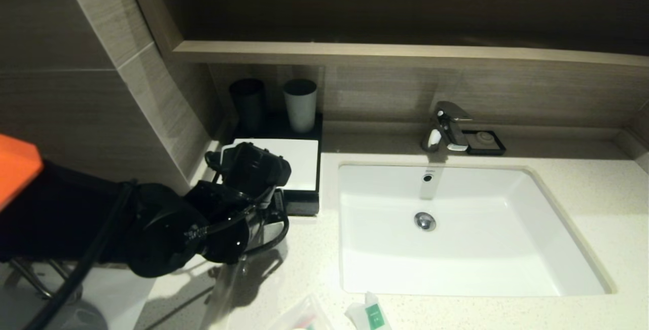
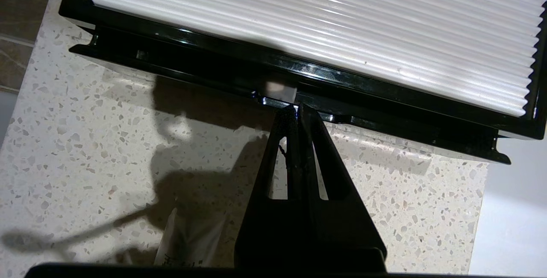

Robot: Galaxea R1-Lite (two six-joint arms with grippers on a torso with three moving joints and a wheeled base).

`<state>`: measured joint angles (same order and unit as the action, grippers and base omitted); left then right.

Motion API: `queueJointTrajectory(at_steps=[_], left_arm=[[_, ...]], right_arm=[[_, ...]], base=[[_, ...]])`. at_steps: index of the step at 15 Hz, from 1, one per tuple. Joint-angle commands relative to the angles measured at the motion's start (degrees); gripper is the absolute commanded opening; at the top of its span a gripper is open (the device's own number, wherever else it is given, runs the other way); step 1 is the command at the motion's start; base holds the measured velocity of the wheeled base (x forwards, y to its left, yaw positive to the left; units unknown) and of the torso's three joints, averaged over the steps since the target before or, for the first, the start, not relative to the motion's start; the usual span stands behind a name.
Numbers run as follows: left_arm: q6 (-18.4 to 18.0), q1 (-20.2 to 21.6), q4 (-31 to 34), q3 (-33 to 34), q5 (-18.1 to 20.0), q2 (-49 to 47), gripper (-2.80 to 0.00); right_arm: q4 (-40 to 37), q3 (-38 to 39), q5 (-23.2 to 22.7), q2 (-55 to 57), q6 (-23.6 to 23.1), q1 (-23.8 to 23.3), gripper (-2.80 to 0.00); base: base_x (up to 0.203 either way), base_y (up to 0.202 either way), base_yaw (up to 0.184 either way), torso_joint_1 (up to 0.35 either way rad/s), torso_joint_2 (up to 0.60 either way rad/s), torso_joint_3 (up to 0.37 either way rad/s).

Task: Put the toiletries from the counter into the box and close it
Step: Open the drawer

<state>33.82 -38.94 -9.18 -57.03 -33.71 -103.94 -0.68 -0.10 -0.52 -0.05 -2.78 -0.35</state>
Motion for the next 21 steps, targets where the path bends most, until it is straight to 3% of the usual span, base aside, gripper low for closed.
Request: queueJointTrajectory(at_steps=[1,21], left_arm=[[0.2,-0.08,-0.13,-0.01,-0.22,-0.13,-2.8],[0.28,0.0,-0.49,-0.81,-0.31,-1.97,-2.8]], right_arm=[[-0.02,0.01,0.0,-0.04,-0.03,0.0,-2.8],[-0.02,0.01,0.0,0.05,-0.03,0.0,-2.8]], base=[[0.0,0.0,0.0,0.0,0.0,0.0],[0.0,0.0,0.0,0.0,0.0,0.0]])
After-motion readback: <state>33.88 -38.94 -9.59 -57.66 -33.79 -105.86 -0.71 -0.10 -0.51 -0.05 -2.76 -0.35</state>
